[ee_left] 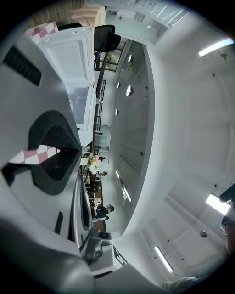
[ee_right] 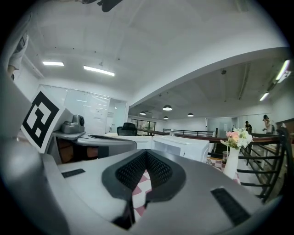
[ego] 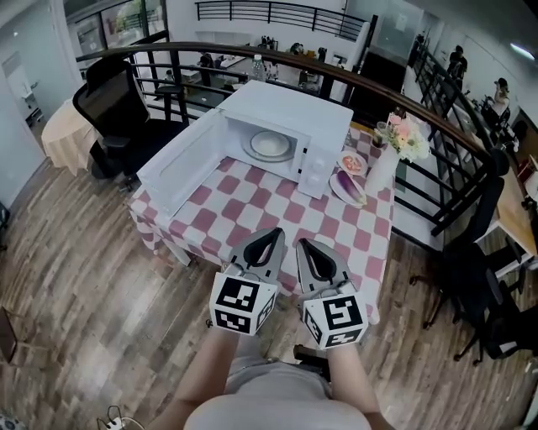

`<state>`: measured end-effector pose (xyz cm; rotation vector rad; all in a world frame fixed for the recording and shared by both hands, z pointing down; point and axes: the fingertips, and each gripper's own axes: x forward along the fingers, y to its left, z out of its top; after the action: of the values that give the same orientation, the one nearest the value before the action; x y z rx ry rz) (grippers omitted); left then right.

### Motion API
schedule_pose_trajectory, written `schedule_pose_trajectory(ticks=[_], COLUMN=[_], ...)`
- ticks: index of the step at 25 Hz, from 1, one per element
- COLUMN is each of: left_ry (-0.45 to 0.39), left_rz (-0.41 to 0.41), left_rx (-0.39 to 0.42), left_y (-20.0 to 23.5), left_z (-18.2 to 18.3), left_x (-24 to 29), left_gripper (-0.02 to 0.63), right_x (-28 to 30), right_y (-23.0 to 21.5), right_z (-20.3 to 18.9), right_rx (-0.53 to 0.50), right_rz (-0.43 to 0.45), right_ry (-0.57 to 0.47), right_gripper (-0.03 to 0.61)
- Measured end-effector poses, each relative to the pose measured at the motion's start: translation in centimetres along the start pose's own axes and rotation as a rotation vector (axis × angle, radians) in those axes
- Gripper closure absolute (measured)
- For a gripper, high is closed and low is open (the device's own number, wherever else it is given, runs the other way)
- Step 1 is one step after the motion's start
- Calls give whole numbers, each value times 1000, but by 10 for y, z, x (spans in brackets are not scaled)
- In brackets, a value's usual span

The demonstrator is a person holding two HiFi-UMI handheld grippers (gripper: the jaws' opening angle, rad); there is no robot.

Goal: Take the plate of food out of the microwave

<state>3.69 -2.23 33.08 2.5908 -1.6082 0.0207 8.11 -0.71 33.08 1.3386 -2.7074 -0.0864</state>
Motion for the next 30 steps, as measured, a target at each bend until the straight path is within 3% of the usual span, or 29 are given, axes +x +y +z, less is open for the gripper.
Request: schedule_pose_trajectory(ticks=[18,23,30], left_ry=[79,105,131], left_rz=[-88,-138,-135], left_rx=[6,-49,-77], left_y=[119,146,177], left_z=[-12,-19,-33], left_x=[111,129,156], left_gripper=[611,611,611], right_x=[150,183,215], right_y=[-34,-38,-39], right_z=[-21,-27,-39], right_rx=[64,89,93], right_rz=[-65,-101,-94], right_ry=[64,72,90], right_gripper=[555,555,554])
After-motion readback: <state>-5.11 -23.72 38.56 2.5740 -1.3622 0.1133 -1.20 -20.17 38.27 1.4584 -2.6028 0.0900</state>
